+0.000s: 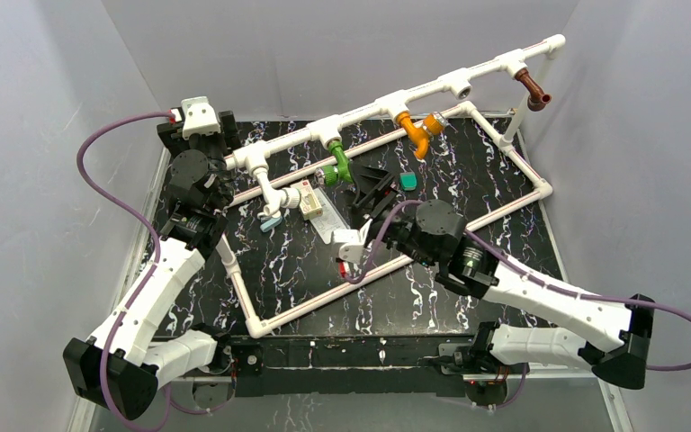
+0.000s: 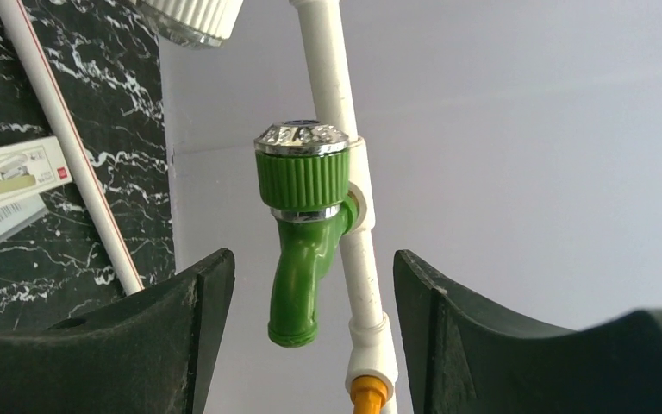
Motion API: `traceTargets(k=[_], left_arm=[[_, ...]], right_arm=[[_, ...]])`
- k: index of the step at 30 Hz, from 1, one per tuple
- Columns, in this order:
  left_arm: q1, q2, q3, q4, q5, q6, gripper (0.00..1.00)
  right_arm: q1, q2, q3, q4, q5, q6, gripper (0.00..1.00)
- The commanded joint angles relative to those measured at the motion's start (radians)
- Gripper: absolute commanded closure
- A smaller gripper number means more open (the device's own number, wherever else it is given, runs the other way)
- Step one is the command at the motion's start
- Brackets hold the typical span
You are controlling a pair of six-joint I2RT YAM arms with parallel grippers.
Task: Install the water faucets
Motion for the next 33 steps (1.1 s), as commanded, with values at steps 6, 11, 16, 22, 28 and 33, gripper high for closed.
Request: traceTargets(k=[6,11,16,22,28,33], left_arm=[[-0.034,0.112,-0.147,-0.443,0.069,-0.025,0.26],[-0.034,0.111,-0.147,-0.445,0.068,-0.026,0.26],[-0.034,0.113,-0.147,-0.445,0.068,-0.026,0.26],[-0.034,0.117,-0.145,-0.445,0.068,-0.025,0.26],[-0.034,0.120,-0.145,-0.445,0.070,-0.025,0.26],[-0.034,0.122,-0.145,-0.445,0.070,-0.025,0.26]], right_arm=[[0.004,0.065,-0.072,0.323,0.134,-0.193,0.32],[0.004,0.097,-0.070,0.374,0.140,-0.195,0.36],[0.004,0.125,-0.068,0.411,0.166,-0.199,0.44],[0.004,0.134,-0.070,0.421,0.167,-0.166,0.59],[0.007,0.147,-0.086,0.444,0.180,-0.082,0.98],[0.019,0.162,-0.124,0.549,0.206,0.015,0.99]])
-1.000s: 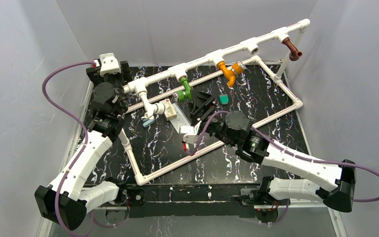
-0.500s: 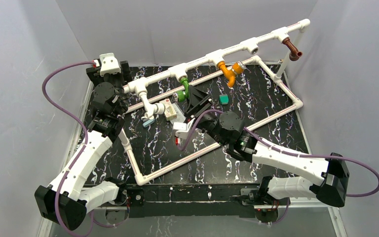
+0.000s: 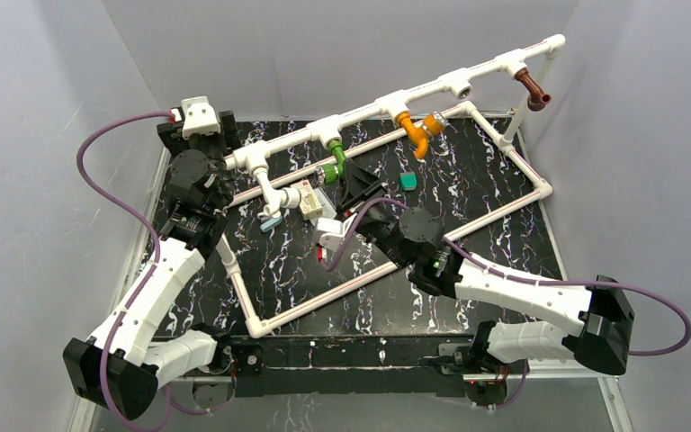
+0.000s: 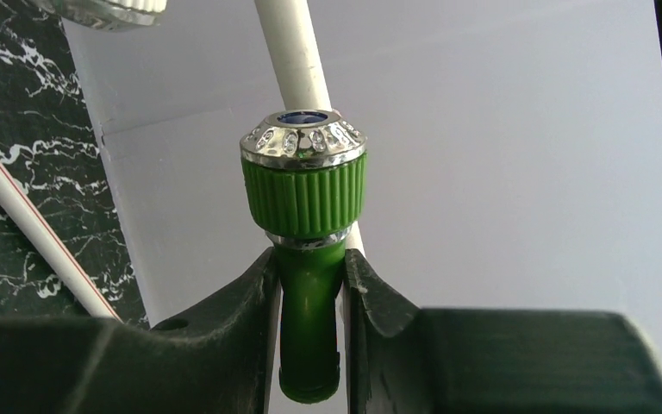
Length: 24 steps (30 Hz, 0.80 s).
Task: Install the water faucets
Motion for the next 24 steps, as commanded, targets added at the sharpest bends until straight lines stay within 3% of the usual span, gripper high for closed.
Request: traceTargets(k=[1,9,24], left_arm=[[-0.035,0.123,-0.146,-0.441,0.067,-0.022,0.26],[-0.035,0.119,-0.146,-0.441,0.067,-0.022,0.26],[-0.035,0.114,-0.147,-0.443,0.071,-0.024,0.26]], right_arm=[[0.016,0.020,-0.025,0.178,0.042,0.141,0.99],[0.028,0.029,-0.013,0.292,0.106,0.568,0.99],[0.028,0.015,0.002,0.353,0.273,1.531,0.99]])
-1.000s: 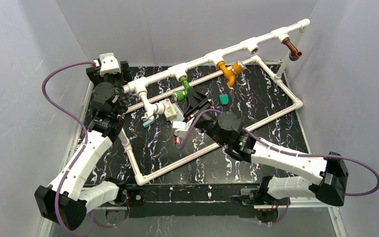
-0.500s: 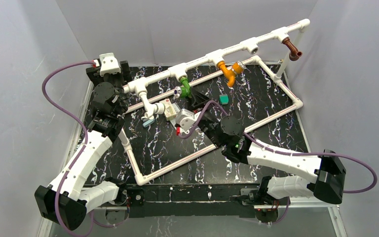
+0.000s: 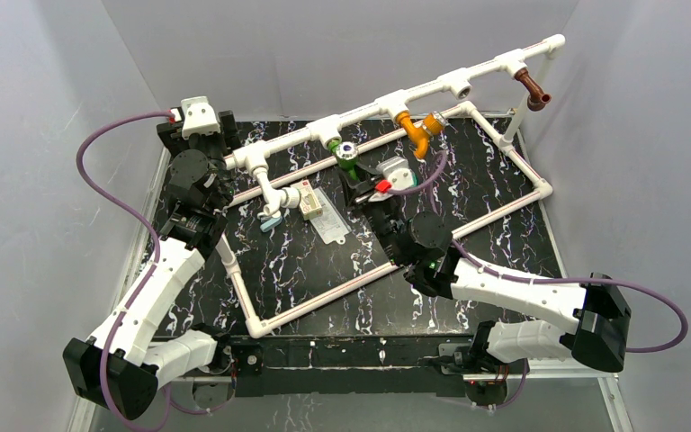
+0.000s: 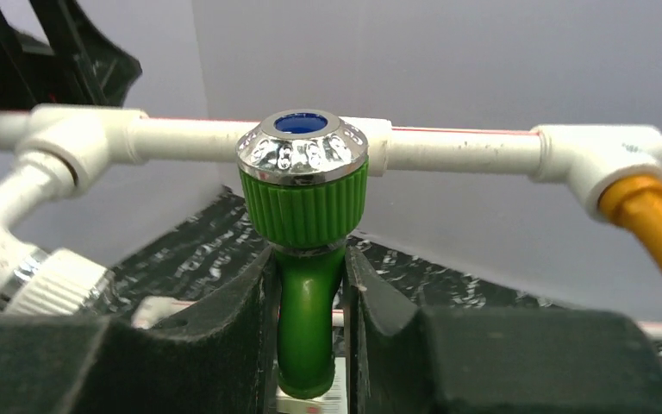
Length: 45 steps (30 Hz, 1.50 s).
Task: Install the water faucets
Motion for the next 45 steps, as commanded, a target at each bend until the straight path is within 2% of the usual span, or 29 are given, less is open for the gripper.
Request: traceTargets(k=[1,8,15,24,29,35,45], left_arm=[[-0.035,0.114,-0.147,-0.443,0.070,-0.023,0.26],[-0.035,0.114,-0.148,-0.442,0.069,-0.023,0.26],[-0.035,0.114,-0.148,-0.441,0.070,-0.023,0.26],[-0.035,0.110,-0.150,-0.441,0.069,-0.022,0.26],[-0.035,0.109,-0.151,-0.441,0.068,-0.022,0.26],[-0.035,0.111,-0.150,-0.441,0.070,-0.022,0.26],[-0.035,0.115,-0.148,-0.442,0.069,-0.023,0.26]], right_arm=[[0.009,-0.013,0.017,0.098,0.039,0.429,0.99],[0.009,-0.029,0.003,0.084,0.144,0.864,0.99],[0.008,-0.059,0.010,-0.067,0.209,1.359,0.99],[0.008,-0.071,0.030,-0.259,0.193,1.844,0.99],[0.007,-0.080,0.034,-0.278,0.193,1.946,0.99],[0.008,-0.085,0.037,-0.290,0.187,1.946,0.97],[0.007,-0.105,0.019,-0.298,0.177,1.899,0.59]])
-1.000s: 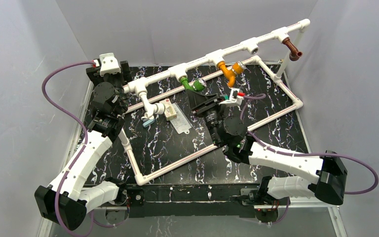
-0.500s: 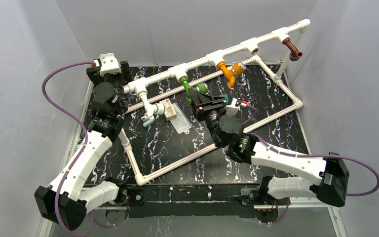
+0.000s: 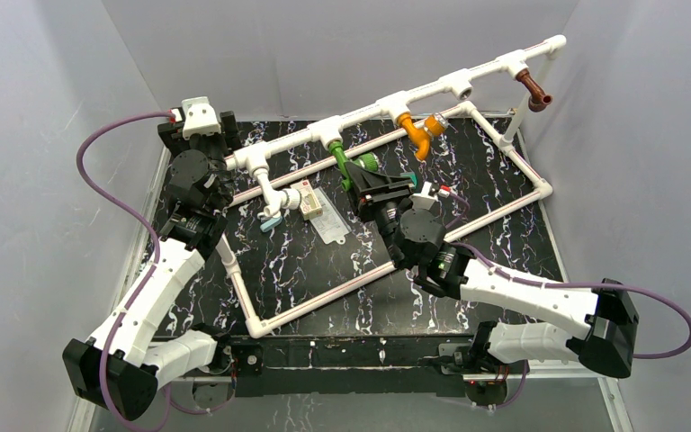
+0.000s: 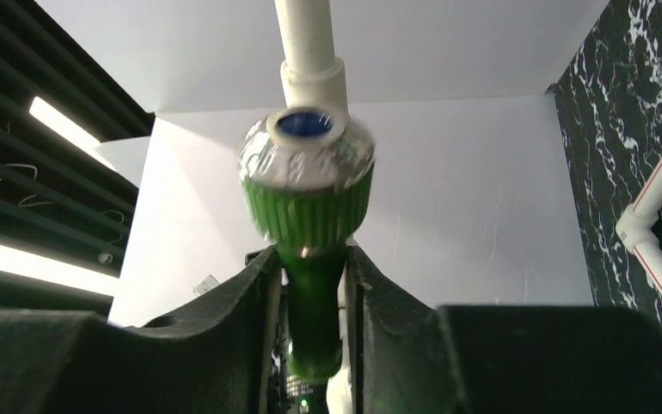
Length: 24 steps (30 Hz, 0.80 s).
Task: Install the water faucets
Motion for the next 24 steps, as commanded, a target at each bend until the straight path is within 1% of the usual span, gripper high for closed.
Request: traceTargets(k=[1,6,12,15,19,22,24], left_arm=[[-0.034,0.118,-0.148,-0.435,0.062,-0.020,0.26],[-0.034,0.118,-0.148,-0.435,0.064,-0.020,0.26],[-0.034,0.116,-0.149,-0.435,0.065,-0.020,0.26],[-0.034,0.119,-0.148,-0.435,0.064,-0.020,0.26],[-0.034,0.122,-0.150,-0.435,0.063,-0.020,0.26],[-0.034,0.125,-0.150,-0.435,0.063,-0.020,0.26],[-0.034,0.128,-0.148,-0.436,0.065,-0.020,0.26]], right_arm=[[0.020,-0.054,0.025,0.007,-0.050,-0.011,0.55],[0.020,-0.058,0.023,0.015,-0.078,-0.042,0.41],[0.020,-0.079,0.022,-0.043,-0.100,-0.062,0.33],[0.020,-0.097,0.017,-0.075,-0.115,-0.098,0.30],[0.021,-0.137,0.009,-0.097,-0.159,-0.208,0.28],[0.020,-0.172,0.009,-0.132,-0.190,-0.326,0.27],[0.020,-0.193,0.012,-0.143,-0.215,-0.441,0.27]])
